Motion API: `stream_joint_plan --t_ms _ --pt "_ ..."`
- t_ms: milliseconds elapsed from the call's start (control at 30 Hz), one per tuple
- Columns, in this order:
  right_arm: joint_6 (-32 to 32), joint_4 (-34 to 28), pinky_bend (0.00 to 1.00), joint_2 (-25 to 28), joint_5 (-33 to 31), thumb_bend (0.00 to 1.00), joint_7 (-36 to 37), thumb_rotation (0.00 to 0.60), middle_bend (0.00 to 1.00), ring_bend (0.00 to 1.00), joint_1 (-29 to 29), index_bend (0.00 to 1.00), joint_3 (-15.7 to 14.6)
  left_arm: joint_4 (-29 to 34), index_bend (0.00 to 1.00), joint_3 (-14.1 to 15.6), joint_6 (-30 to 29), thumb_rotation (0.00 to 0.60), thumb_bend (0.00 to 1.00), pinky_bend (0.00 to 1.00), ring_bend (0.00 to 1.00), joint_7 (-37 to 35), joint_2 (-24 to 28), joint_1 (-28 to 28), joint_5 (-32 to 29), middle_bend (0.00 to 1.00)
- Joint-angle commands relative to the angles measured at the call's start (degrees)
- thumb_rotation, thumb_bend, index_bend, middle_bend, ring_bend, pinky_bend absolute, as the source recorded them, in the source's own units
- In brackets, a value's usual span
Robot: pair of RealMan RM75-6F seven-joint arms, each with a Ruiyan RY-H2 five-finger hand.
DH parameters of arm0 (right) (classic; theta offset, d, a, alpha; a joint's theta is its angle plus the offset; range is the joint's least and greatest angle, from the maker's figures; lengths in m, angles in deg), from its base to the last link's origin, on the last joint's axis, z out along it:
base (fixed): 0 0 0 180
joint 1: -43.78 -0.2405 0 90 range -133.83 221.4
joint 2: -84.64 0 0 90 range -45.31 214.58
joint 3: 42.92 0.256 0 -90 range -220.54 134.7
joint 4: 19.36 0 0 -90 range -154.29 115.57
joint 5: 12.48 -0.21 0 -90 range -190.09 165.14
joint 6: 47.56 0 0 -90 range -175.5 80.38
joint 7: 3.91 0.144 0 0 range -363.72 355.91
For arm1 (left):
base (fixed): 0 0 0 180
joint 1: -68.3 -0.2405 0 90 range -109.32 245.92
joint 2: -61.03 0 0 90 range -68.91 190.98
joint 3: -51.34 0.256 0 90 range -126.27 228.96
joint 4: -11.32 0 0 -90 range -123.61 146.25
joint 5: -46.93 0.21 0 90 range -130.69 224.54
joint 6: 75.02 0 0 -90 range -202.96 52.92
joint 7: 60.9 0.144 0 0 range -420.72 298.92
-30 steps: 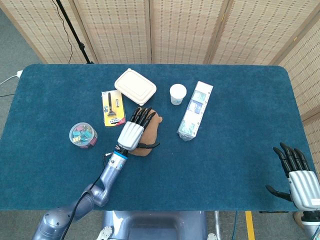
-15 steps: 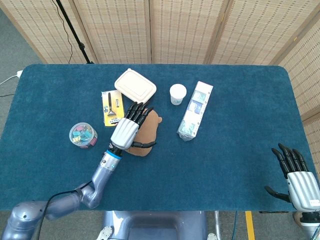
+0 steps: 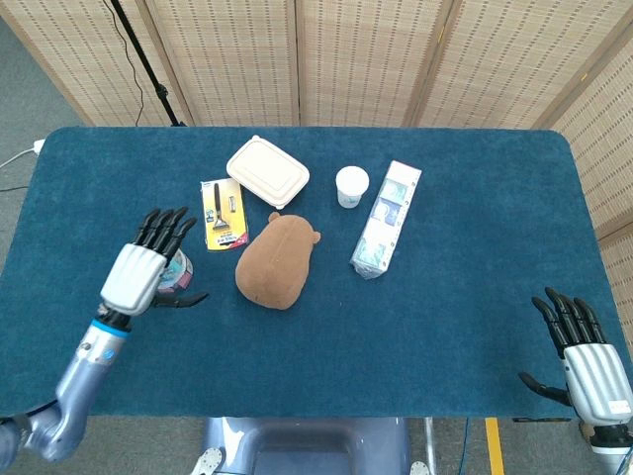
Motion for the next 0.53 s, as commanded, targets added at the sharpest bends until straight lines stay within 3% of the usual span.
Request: stream_joint_plan --t_ms 33,233,333,433,533 --pt "-0.14 -0.07 0.0 0.06 0.18 0.0 -0.02 0.6 0.0 0.0 0.06 0.0 -0.05 -1.11 0.0 3.8 -3.42 0.128 0.0 0.0 0.0 -3.8 2.51 -4.41 2.44 0.0" --pt "-0.74 -0.27 0.0 0.22 0.62 0.0 -0.1 0.6 0.0 0.0 0.31 0.0 -0.11 -3.89 0.0 9.56 -8.97 0.371 0.0 0.0 0.0 -10.98 4.56 -13.18 3.88 0.0" --pt "-0.89 -0.31 0.0 0.29 0.67 0.0 -0.1 0.6 0.0 0.0 0.41 0.0 -0.13 -3.89 0.0 10.53 -10.95 0.479 0.0 0.0 0.0 -10.3 5.19 -16.5 2.91 0.0" --pt "-0.95 -0.44 0.0 0.38 0.64 0.0 -0.09 0.6 0.0 0.0 0.47 0.0 -0.12 -2.4 0.0 11.0 -11.83 0.542 0.0 0.0 0.0 -9.39 6.23 -18.66 2.19 0.0" --pt "-1.21 -0.53 0.0 0.41 0.71 0.0 -0.32 0.6 0.0 0.0 0.62 0.0 -0.11 -0.07 0.0 10.27 -12.72 0.569 0.0 0.0 0.0 -7.05 7.81 -20.22 0.77 0.0"
